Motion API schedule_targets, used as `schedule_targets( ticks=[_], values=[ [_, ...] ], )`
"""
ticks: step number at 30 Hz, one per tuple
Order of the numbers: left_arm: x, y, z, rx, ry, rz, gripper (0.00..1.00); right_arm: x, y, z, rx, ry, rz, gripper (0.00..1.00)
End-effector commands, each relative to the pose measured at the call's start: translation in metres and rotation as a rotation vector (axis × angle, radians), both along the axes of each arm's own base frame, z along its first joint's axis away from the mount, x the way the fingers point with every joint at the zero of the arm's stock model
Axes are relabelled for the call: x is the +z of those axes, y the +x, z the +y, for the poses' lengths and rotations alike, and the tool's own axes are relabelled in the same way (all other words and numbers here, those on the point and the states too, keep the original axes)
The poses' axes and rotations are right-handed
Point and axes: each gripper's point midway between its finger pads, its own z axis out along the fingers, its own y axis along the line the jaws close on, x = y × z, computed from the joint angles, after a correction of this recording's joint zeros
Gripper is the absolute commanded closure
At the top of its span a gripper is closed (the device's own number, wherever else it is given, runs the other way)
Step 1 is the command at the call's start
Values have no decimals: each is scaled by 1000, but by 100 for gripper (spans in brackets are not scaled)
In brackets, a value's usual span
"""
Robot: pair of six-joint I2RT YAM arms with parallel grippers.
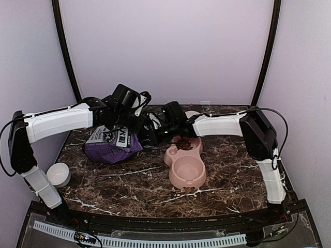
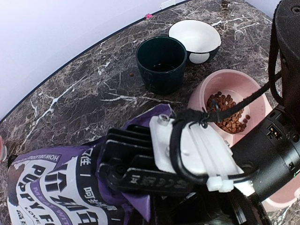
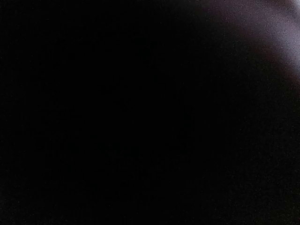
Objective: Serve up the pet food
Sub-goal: Collect the pet food from the pet food bag.
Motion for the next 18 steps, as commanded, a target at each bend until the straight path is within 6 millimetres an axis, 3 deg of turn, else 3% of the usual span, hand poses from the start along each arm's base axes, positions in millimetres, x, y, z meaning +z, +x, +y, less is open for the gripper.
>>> schedule_targets(
  ticks=[1,5,13,18],
  values=[
    [65,14,-3,4,-74,-195,100,-13,-53,18,158,49,140,100],
    [68,13,2,10,-76,-221,100,-8,-44,17,120,68,171,100],
    [67,9,9,20,-70,-249,100,0,-1,-5,-61,140,315,100],
    [64,9,9,17,-64,-253,100,9,6,-10,-76,159,319,100]
  ],
)
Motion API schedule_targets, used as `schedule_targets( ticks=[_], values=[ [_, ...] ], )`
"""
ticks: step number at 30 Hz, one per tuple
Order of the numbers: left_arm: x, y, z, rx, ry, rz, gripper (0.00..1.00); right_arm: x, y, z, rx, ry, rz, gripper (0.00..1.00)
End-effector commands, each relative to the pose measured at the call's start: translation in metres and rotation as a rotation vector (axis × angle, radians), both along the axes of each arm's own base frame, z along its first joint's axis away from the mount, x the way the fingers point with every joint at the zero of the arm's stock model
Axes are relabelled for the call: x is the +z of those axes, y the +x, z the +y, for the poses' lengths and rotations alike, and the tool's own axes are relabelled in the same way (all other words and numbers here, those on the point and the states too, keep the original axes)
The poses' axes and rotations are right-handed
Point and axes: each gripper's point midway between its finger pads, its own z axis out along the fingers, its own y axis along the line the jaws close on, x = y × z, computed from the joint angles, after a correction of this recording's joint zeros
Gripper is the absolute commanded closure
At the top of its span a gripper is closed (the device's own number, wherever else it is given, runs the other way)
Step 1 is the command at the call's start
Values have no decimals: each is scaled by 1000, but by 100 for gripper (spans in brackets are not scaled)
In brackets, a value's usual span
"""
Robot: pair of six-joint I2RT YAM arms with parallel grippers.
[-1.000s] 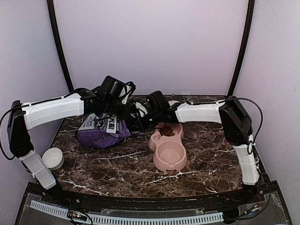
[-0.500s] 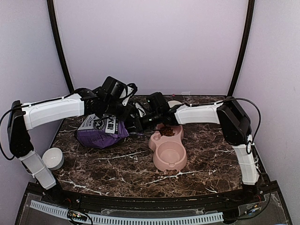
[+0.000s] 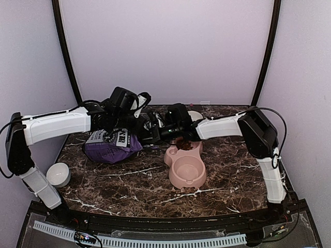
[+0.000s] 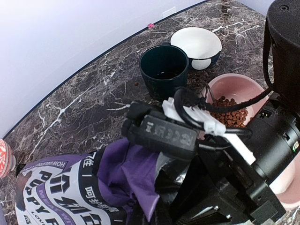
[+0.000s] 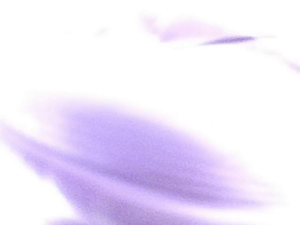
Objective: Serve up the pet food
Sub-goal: Collect the pet food from the pet food bag.
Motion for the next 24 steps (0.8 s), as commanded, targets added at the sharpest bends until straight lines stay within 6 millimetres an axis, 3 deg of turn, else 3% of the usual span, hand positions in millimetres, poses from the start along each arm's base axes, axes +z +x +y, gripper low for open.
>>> schedule_targets(
  ticks=[1,24],
  values=[
    [60,9,7,33,-86,-171,100,5,3,-4,-17,28,63,100],
    [49,12,12,50,-36,-176,100,30,23,-24,-88,57,57,100]
  ],
)
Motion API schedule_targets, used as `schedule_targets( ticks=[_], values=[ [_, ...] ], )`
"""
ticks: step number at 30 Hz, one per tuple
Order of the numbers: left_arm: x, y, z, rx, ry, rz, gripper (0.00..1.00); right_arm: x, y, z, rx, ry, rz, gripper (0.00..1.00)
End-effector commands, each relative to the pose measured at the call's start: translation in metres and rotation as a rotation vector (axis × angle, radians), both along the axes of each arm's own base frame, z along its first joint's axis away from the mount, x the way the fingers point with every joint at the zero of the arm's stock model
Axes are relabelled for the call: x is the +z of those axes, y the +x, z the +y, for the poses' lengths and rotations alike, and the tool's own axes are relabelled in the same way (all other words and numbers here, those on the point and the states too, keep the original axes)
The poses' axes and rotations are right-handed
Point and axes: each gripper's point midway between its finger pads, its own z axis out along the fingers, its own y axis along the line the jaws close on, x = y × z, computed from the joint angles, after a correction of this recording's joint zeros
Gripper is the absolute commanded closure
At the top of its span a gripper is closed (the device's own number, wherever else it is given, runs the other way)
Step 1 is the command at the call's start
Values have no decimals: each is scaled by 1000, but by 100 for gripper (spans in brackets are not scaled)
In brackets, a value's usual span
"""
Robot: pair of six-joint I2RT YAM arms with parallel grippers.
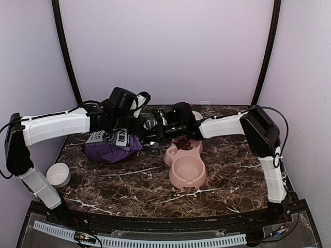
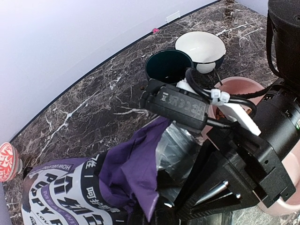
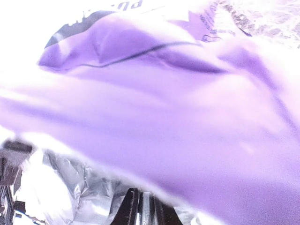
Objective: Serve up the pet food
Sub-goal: Collect the pet food from the pet food bag.
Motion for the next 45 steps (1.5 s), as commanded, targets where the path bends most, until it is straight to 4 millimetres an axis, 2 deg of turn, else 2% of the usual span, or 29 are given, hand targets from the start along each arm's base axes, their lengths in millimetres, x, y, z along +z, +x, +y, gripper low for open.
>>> schedule_targets(
  ticks=[1,13,28,45],
  values=[
    [44,10,9,43,-49,-133,100,27,8,-10,-35,32,-18,100],
    [39,8,8,24,-38,-121,100,39,27,-42,-110,7,-65,100],
    [43,9,16,53,-22,-143,100,45,33,-60,-145,3,-78,100],
    [50,9,23,65,-12,-181,100,58,28,-80,-136,114,-11,100]
  ],
)
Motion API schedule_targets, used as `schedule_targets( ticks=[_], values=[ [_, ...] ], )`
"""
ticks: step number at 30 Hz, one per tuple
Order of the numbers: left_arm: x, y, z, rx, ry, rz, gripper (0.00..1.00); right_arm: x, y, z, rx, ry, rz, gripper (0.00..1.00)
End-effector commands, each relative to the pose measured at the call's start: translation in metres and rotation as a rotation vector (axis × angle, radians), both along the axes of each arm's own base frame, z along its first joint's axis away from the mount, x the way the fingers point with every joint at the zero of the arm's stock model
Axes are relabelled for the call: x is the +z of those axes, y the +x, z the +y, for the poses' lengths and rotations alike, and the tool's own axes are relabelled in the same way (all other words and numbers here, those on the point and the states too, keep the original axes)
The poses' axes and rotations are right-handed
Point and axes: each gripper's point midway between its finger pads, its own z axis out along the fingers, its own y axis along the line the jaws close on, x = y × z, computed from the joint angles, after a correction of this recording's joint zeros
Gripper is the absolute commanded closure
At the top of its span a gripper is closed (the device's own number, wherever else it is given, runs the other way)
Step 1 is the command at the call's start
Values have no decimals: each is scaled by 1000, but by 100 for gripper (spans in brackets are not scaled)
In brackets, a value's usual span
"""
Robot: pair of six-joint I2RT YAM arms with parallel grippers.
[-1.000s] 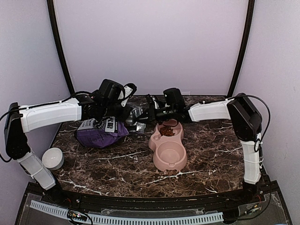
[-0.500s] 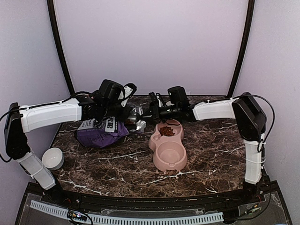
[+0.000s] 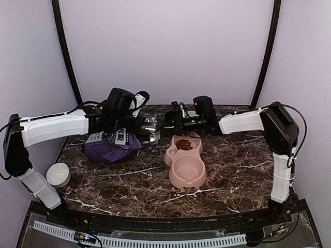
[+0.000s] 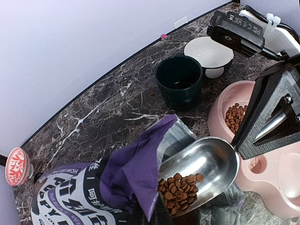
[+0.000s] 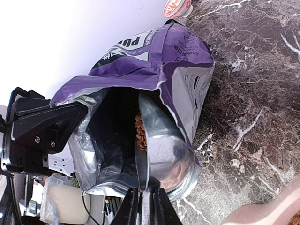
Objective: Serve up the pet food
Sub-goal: Collect the pet food from the pet food bag.
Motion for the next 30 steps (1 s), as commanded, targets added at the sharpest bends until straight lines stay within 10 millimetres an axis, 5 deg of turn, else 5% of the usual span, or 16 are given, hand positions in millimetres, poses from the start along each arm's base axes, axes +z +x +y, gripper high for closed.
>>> schedule_targets(
  ticks=[1,26,30],
  values=[
    [44,5,17,55,-39,-119,100,26,6,-8,-23,75,-35,100],
    [51,7,32,86,-40,-144,100,57,-14,-29,45,272,101,100],
    [50,7,35,89,-32,-145,100,48,-20,-38,41,260,134,100]
  ],
)
